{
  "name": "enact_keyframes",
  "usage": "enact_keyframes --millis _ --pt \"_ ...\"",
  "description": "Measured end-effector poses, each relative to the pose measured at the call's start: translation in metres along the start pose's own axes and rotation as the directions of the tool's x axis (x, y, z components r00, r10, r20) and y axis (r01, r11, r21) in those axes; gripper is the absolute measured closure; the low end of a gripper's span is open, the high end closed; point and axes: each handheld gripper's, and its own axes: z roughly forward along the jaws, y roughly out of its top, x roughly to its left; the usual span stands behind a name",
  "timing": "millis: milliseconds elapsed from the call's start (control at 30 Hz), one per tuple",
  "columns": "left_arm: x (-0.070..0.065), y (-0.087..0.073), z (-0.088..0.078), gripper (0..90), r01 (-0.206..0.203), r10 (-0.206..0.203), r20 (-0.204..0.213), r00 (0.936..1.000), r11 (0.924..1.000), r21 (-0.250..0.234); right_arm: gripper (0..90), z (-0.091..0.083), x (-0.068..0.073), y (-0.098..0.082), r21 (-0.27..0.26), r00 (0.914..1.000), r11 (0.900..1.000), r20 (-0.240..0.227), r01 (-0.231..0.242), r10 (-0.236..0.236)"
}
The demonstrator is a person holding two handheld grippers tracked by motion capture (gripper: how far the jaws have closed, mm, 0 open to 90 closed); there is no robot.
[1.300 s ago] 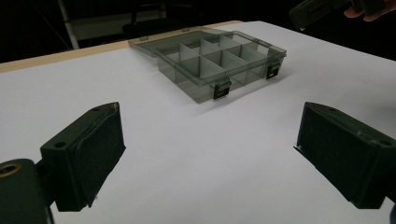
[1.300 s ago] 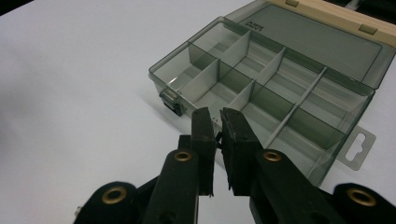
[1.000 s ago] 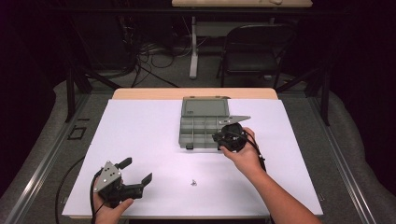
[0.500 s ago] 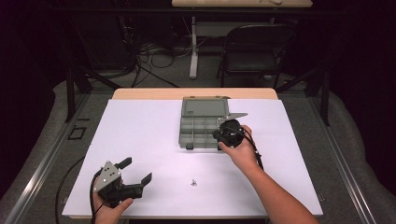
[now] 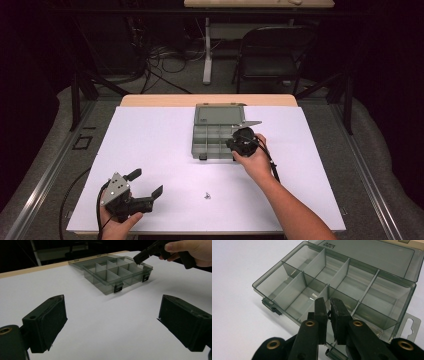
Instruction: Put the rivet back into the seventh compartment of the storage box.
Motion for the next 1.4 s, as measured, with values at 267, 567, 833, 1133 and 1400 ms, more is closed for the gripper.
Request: enact_keyframes --millis 267,567,833,1133,1400 --pt "0.000 0.000 0.000 7.7 0.000 0.000 -0.001 1.0000 1.0000 -0.001 83.6 0.004 -0.001 0.000 -0.009 0.9999 1.000 0.011 0.001 -0.001" --pt "0.001 0.000 0.000 7.7 0.000 0.000 0.005 1.0000 1.0000 0.005 83.6 0.009 -0.004 0.000 -0.016 0.9998 1.000 0.018 -0.003 0.003" --pt "0.000 0.000 0.000 7.7 0.000 0.000 0.005 1.0000 1.0000 0.005 83.4 0.014 -0.005 -0.001 -0.011 0.9996 1.000 0.029 -0.002 0.002" --pt "0.000 0.000 0.000 7.8 0.001 -0.001 0.004 1.0000 1.0000 0.004 67.6 0.014 -0.005 -0.001 -0.015 0.9993 1.000 0.038 0.004 -0.004" --pt "0.000 0.000 0.000 8.2 -0.001 0.001 0.005 1.0000 1.0000 0.006 44.9 0.010 -0.001 -0.001 -0.053 0.9992 0.998 0.034 0.021 -0.019"
